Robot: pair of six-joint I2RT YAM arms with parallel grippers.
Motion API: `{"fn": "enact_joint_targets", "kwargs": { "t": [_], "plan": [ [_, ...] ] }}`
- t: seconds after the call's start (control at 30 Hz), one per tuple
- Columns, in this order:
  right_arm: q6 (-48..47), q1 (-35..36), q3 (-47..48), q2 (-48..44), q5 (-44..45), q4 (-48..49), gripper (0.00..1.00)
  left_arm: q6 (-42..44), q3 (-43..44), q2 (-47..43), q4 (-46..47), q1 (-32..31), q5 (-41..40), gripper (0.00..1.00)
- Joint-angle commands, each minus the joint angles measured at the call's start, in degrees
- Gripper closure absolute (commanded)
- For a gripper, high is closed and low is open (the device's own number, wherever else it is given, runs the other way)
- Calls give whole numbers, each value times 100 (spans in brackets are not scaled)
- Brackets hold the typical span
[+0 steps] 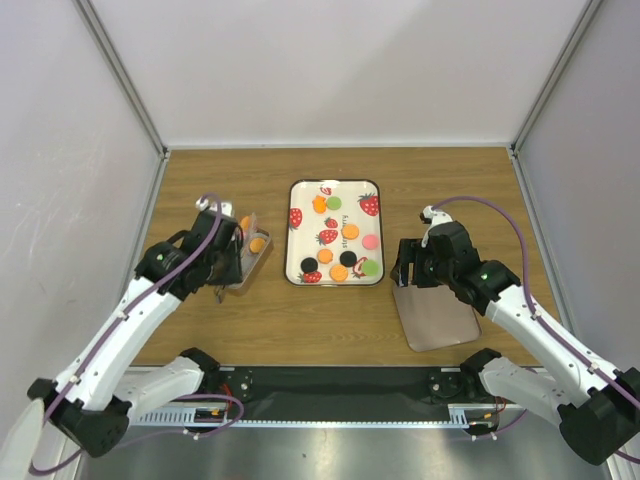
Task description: Pack the cookies
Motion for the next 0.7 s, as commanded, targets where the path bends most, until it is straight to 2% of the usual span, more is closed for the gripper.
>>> {"fn": "enact_joint_targets", "kwargs": {
  "t": [0.0, 0.1, 0.67],
  "plan": [
    [17, 24, -32, 23, -54, 102, 27, -102, -368, -280, -342, 289, 67, 61],
    [8, 24, -41, 32, -72, 119, 27, -93, -702, -439, -290, 465, 251, 61],
    [-9, 42, -58, -82, -89, 128, 27, -181, -1159, -184, 61, 730, 656, 60]
  ]
}}
